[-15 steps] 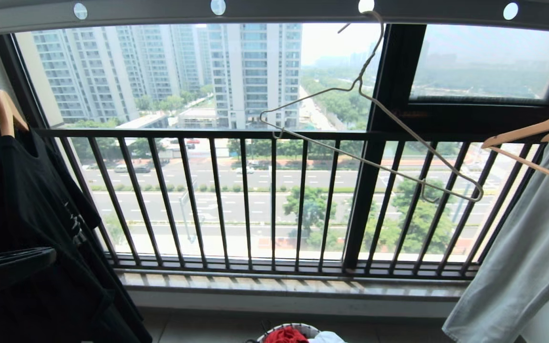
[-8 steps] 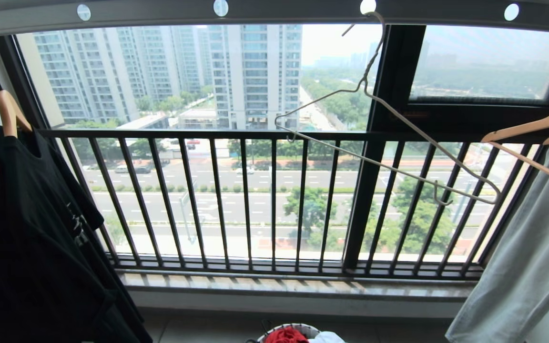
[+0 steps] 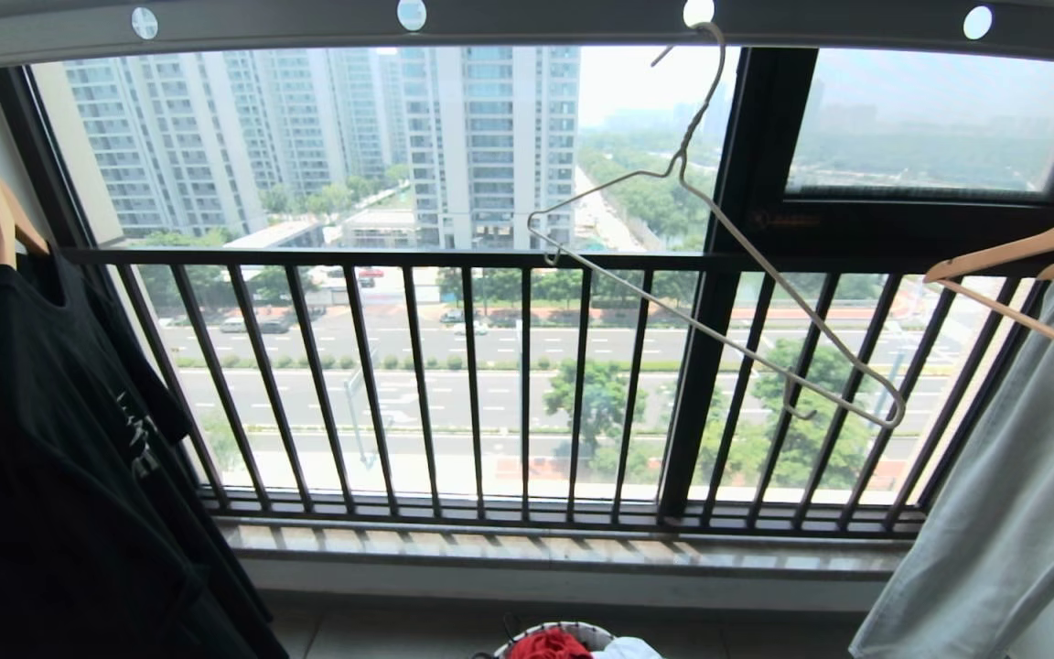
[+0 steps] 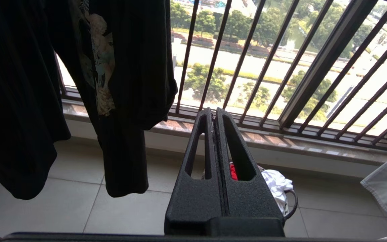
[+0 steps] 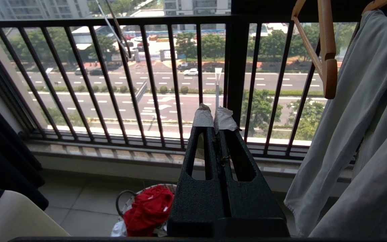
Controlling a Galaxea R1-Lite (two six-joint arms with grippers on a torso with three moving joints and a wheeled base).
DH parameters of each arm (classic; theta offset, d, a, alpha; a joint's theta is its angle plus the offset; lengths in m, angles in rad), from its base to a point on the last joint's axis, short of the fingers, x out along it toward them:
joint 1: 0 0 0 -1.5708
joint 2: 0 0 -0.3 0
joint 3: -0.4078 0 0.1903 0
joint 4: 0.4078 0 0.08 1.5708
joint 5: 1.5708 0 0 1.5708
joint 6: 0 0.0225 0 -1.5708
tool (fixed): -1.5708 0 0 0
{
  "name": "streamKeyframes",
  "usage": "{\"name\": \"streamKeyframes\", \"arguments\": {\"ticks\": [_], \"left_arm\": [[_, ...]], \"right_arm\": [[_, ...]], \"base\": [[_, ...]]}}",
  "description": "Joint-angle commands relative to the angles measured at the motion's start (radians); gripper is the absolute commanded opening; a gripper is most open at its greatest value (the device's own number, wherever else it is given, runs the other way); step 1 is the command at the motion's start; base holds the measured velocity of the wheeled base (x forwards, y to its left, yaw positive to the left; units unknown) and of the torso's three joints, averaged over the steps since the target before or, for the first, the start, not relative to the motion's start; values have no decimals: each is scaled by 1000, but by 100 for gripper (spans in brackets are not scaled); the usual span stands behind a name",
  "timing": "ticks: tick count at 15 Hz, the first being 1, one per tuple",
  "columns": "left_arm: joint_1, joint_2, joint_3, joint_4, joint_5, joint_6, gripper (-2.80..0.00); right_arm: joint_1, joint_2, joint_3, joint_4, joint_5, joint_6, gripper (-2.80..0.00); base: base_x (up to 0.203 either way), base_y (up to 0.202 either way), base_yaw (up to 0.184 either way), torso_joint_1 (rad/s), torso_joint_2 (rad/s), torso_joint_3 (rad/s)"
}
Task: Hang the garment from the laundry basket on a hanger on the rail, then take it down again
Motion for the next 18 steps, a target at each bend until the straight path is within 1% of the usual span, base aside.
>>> {"name": "streamKeyframes", "arguments": {"ticks": [1,2,3,5,6,7,8,11,13,15,16,18], "left_arm": [[0,-28,90,-80,5,0,-280],[0,-28,148,-150,9,11,-280],[0,-28,216,-221,20,27,-280],[0,-28,366,-412,44,86,-280],[0,-28,429,-486,53,121,-280],[0,-28,478,-536,64,166,-280],[0,-28,505,-559,78,198,-280],[0,-28,506,-547,80,194,-280],[0,-28,506,-547,81,192,-280],[0,-28,506,-547,78,191,-280],[0,-28,506,-549,80,183,-280],[0,-28,506,-550,81,130,-280]], "right_arm": [[-59,3,-4,7,8,-3,-280],[-113,-2,-3,8,46,-5,-280],[-142,-19,-2,16,117,-13,-280],[-142,-36,7,34,121,-23,-280],[-140,-35,16,30,121,-48,-280],[-135,-28,22,30,121,-70,-280],[-127,-34,42,30,121,-75,-280],[-110,-87,143,25,124,-121,-280],[-96,-141,265,-21,126,-137,-280],[-93,-198,429,-144,124,-147,-280],[-92,-231,526,-227,120,-156,-280],[-92,-261,694,-404,78,-173,-280]], "base": [[0,0,0,0,0,0],[0,0,0,0,0,0],[0,0,0,0,0,0],[0,0,0,0,0,0],[0,0,0,0,0,0],[0,0,0,0,0,0],[0,0,0,0,0,0],[0,0,0,0,0,0],[0,0,0,0,0,0],[0,0,0,0,0,0],[0,0,0,0,0,0],[0,0,0,0,0,0]]}}
